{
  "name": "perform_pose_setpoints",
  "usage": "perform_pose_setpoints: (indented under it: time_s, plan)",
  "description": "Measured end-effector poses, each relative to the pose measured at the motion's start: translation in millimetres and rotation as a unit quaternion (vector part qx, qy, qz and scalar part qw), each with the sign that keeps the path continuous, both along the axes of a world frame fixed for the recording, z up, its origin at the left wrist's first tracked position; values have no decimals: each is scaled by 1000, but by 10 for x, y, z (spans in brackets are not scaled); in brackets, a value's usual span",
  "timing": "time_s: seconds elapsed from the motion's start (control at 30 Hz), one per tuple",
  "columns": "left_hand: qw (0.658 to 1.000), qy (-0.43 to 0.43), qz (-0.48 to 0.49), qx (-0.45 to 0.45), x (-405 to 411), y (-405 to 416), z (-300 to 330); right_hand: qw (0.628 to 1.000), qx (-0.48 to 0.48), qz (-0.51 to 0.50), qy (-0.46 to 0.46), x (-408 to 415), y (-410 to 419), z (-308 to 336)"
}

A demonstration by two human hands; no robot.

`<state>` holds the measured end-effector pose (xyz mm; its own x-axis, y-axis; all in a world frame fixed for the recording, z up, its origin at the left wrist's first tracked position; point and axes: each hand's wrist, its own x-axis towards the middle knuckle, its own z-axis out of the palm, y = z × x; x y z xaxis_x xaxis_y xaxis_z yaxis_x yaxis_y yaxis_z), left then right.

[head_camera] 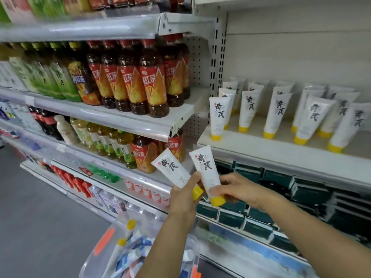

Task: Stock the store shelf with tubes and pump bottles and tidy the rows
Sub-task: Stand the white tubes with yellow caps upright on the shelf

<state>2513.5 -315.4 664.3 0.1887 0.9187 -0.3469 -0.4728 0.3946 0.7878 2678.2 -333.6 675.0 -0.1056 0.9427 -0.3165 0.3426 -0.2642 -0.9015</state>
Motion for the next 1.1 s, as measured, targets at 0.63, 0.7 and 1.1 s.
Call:
perform_pose_setpoints:
  time_s: [0.63, 0.7, 1.1]
  plan:
    - [994, 41, -102, 25, 656, 224, 412, 933, 204, -236, -179, 945, 733, 463]
    - [994, 41, -98, 22, 694, 254, 421, 931, 207, -222, -204, 967, 767, 451]
    - [994, 41, -100, 28, 770, 306, 416, 934, 216, -199, -203, 1032, 799, 437]
